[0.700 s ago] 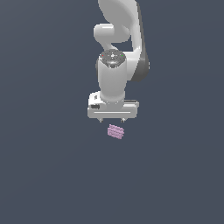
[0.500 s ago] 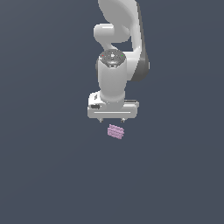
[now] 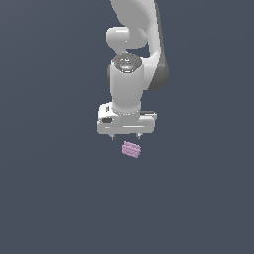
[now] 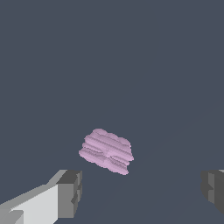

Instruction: Pick up the object and move it to a goal position.

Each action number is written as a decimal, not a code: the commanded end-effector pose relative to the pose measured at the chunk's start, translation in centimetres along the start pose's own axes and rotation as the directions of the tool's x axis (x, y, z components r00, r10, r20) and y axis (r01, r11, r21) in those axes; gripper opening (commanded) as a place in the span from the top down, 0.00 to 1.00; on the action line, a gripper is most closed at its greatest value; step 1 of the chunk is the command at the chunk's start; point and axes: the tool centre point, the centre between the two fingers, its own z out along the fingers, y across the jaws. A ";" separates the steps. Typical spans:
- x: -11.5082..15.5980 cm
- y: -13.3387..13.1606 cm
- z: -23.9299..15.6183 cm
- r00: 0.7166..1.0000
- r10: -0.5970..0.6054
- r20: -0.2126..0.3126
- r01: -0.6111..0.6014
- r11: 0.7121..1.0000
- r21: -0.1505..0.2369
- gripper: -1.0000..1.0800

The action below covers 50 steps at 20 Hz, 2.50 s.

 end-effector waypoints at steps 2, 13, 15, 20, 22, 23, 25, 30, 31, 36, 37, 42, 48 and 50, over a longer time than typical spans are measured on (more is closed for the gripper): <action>0.0 0.0 -0.1 1.000 -0.001 -0.001 0.001 1.000 -0.001 0.04; -0.1 -0.2 0.6 0.995 -0.095 0.004 0.095 0.996 -0.001 0.04; -0.2 -0.2 0.9 0.992 -0.130 0.006 0.130 0.992 0.000 0.04; -0.4 -0.4 1.7 0.970 -0.242 0.011 0.242 0.970 0.002 0.04; -0.5 -0.6 2.1 0.955 -0.295 0.013 0.295 0.955 0.003 0.04; -0.5 -0.6 2.3 0.947 -0.322 0.014 0.322 0.947 0.004 0.04; -0.6 -0.7 2.7 0.927 -0.375 0.016 0.375 0.927 0.006 0.04; -0.9 -1.1 3.6 0.864 -0.503 0.019 0.503 0.864 0.013 0.04; -1.0 -1.1 3.8 0.849 -0.528 0.019 0.527 0.849 0.014 0.04; -1.2 -1.5 4.7 0.766 -0.643 0.019 0.643 0.766 0.022 0.04; -1.3 -1.5 4.9 0.747 -0.665 0.018 0.664 0.747 0.024 0.04; -1.6 -1.9 5.8 0.645 -0.764 0.015 0.763 0.645 0.032 0.04; -1.9 -2.3 6.7 0.525 -0.851 0.008 0.850 0.525 0.040 0.04; -2.0 -2.5 6.9 0.493 -0.870 0.005 0.869 0.493 0.042 0.04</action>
